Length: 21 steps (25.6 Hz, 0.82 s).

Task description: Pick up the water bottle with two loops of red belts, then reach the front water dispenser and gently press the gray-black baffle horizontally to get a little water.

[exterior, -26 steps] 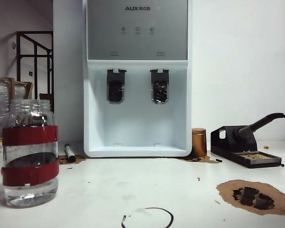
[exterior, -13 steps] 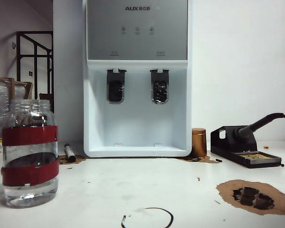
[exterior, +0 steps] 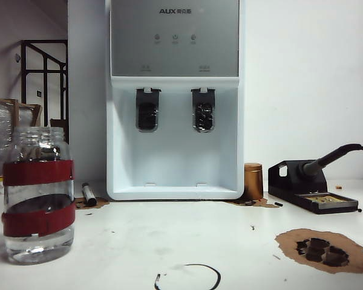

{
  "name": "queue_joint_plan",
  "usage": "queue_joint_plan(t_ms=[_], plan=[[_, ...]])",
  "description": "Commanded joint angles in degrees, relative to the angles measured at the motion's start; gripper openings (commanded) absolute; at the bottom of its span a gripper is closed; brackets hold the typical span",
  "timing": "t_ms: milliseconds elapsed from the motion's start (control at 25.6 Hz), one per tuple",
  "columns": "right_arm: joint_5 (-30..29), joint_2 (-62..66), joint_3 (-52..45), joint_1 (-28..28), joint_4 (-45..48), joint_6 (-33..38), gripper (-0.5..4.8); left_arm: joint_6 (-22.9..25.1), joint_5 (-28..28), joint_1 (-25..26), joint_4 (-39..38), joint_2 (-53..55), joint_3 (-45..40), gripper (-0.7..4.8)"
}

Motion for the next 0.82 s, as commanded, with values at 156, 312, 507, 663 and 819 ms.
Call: queue_joint_plan(t_ms=[156,312,507,663,819], plan=[[-1.09,0.00,-0.66,-0.04,1.25,-0.48,-0.04,0.35,-0.04,0.07,1.51,-0.04,-0.35,-0.04],[0.22,0.00,-0.68,-0.04,1.25,-0.46,-0.04,0.28,0.26,0.07,3.10,-0.04,-2.08,-0.04],[-0.04,0.00,-0.66,-0.04,1.20,-0.48,-0.02,-0.15,0.20,0.07,3.72,-0.04,-2.25,-0.04],[-0.02,0.00,-0.66,-0.04,1.16,-0.48,-0.01,-0.15,0.17,0.07,3.19,-0.04,-2.25,-0.04],[-0.07,0.00,-0.66,-0.04,0.72,-0.48,-0.01,-0.15,0.17,0.07,3.19,-0.04,-2.25,-0.04]])
